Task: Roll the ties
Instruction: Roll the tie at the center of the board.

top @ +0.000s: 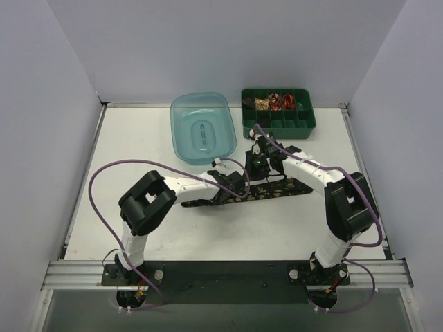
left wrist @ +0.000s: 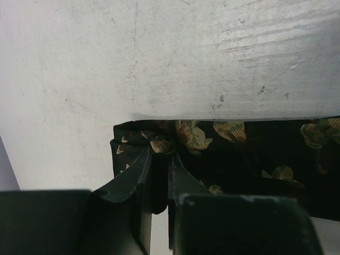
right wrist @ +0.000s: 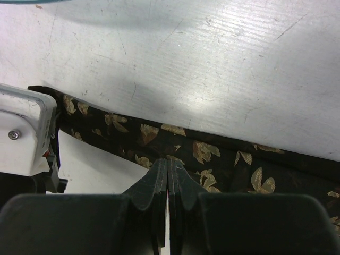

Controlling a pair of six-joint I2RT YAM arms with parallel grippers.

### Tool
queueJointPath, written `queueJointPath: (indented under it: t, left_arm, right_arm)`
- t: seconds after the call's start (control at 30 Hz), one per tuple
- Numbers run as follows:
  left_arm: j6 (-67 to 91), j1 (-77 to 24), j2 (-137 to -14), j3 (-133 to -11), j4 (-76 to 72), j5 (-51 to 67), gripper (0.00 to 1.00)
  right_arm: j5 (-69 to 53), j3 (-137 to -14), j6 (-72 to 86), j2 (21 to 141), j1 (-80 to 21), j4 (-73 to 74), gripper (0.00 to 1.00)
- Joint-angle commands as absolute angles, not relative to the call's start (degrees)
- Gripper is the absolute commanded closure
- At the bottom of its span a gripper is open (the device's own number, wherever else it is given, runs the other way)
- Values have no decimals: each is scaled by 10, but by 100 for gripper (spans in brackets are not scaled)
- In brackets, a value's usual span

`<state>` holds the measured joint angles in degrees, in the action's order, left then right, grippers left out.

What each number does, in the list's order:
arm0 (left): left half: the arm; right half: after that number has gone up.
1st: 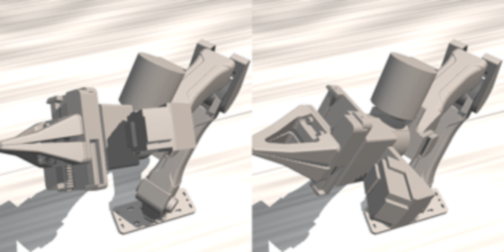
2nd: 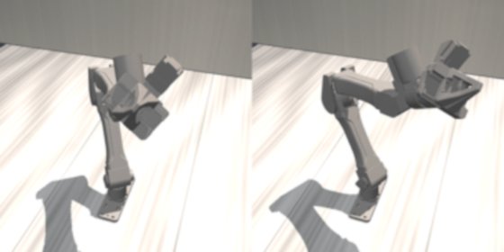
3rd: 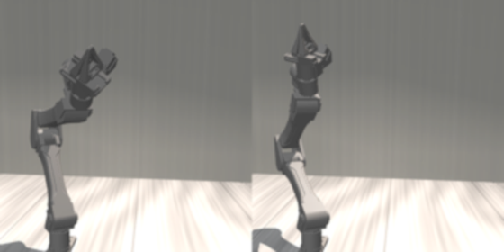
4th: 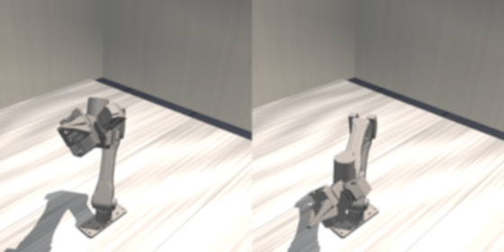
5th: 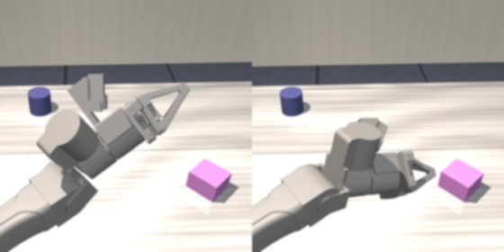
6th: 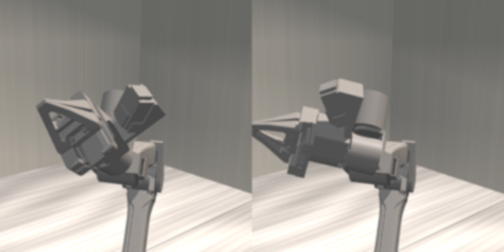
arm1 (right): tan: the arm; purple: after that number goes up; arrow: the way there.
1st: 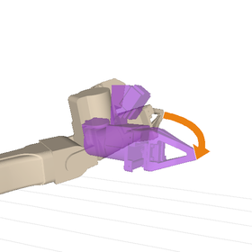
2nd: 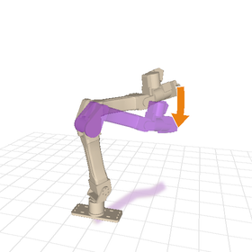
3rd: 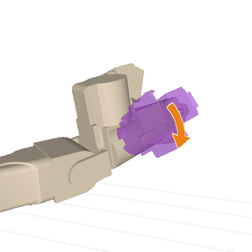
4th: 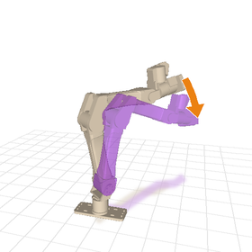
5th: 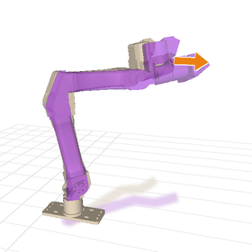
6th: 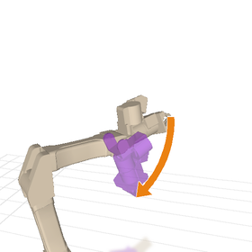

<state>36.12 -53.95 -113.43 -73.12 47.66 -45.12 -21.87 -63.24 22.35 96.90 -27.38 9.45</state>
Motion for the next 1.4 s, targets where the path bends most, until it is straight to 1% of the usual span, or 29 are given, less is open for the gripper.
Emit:
queueJointPath:
  t: [0.0,0.1,0.13,0.2,0.23,0.27,0.37,0.4,0.57,0.77,1.0,1.37]
  left_arm:
    - [363,-546,-1131,-711,382,-366,100]
    - [361,-546,-1126,-701,360,-350,100]
    - [361,-547,-1123,-697,350,-346,93]
    - [359,-546,-1116,-686,337,-333,84]
    - [357,-547,-1114,-682,325,-330,72]
    - [358,-546,-1110,-678,321,-323,65]
    - [359,-546,-1101,-668,305,-314,53]
    - [359,-547,-1099,-659,301,-312,51]
    - [361,-547,-1081,-640,272,-296,47]
    - [365,-546,-1046,-620,251,-301,46]
    - [362,-546,-1007,-628,271,-332,45]
    - [358,-540,-929,-627,273,-345,41]
  right_arm:
    - [-216,-630,225,947,-269,105,100]
    - [-216,-630,223,949,-268,105,100]
    - [-217,-629,222,950,-268,106,100]
    - [-216,-631,223,951,-267,108,100]
    - [-216,-632,222,952,-268,109,100]
    - [-216,-631,221,951,-267,109,100]
    - [-216,-631,222,953,-267,110,100]
    - [-217,-632,221,953,-267,110,100]
    - [-217,-633,221,954,-267,111,100]
    - [-226,-636,222,955,-267,110,100]
    - [-237,-640,223,958,-271,107,100]
    - [-248,-652,222,960,-283,106,100]
